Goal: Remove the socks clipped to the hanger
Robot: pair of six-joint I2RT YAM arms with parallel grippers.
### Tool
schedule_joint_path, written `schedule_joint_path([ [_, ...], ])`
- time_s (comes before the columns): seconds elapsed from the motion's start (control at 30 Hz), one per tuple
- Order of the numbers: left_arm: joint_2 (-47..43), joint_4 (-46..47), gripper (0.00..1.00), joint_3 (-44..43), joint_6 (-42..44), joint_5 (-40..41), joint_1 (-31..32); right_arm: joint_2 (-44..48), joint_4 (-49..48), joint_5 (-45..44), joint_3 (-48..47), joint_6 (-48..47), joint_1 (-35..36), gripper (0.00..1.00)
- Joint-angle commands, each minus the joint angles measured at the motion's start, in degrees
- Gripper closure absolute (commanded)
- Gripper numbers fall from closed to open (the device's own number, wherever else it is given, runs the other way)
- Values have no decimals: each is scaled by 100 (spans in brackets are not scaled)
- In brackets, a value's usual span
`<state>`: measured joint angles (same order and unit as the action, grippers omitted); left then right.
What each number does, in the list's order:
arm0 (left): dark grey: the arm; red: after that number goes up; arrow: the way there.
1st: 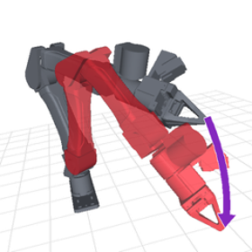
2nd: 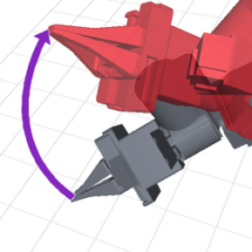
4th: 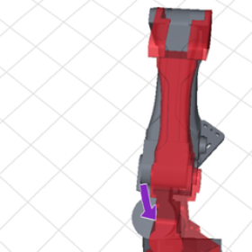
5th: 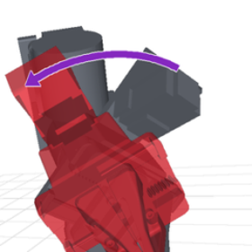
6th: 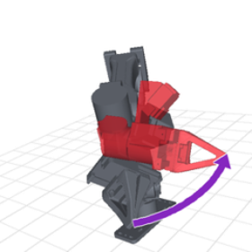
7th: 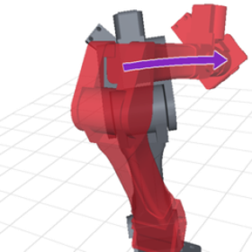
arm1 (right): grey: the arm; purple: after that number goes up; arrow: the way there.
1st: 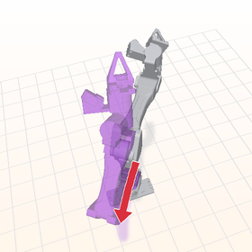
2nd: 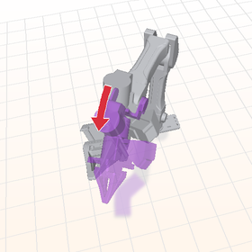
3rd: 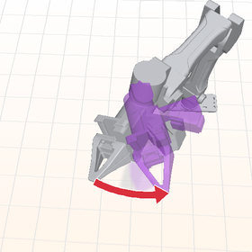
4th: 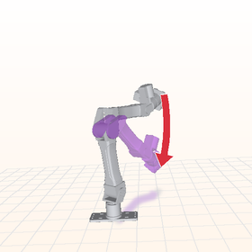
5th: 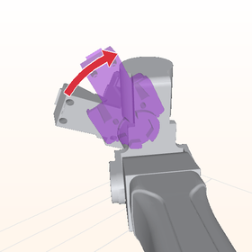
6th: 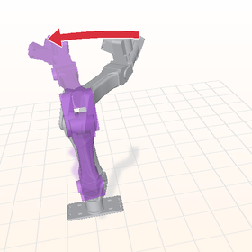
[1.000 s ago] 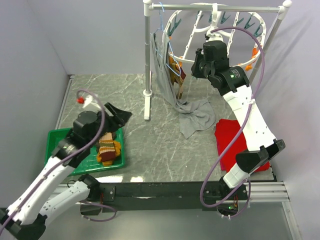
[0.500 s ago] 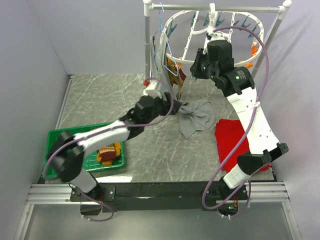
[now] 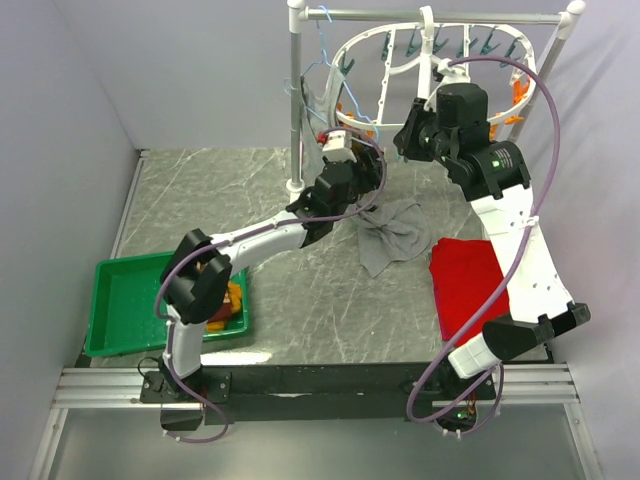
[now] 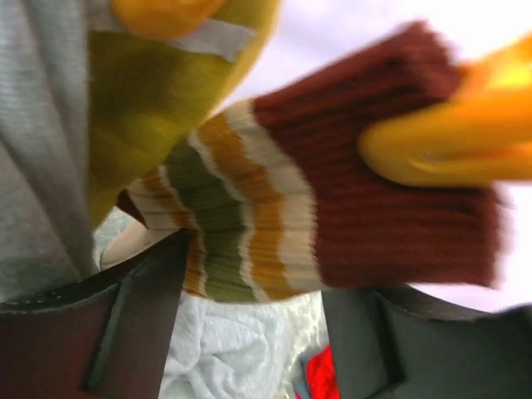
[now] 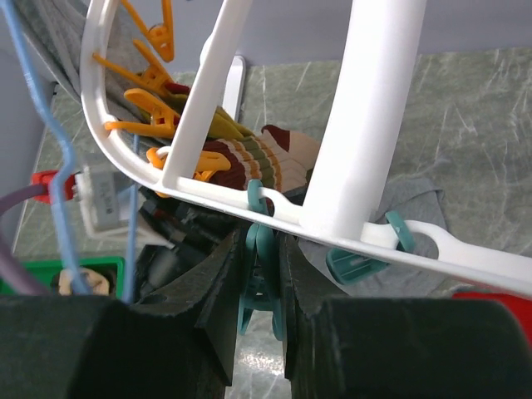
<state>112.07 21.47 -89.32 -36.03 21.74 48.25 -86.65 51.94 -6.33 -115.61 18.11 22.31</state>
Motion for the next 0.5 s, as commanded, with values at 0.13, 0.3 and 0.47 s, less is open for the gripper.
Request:
schedule_joint_path([
  [0.13,369,-301,79,-657,552,-18,27,403,88,237,109,-114,-59,90],
  [0.3,26,-600,98,-640,475,-933,35,430,158,176,162,-150,-112,85],
  [0.47,-580,-644,99,-253,35,-1996,53,448,202,281,171,-150,-261,78],
])
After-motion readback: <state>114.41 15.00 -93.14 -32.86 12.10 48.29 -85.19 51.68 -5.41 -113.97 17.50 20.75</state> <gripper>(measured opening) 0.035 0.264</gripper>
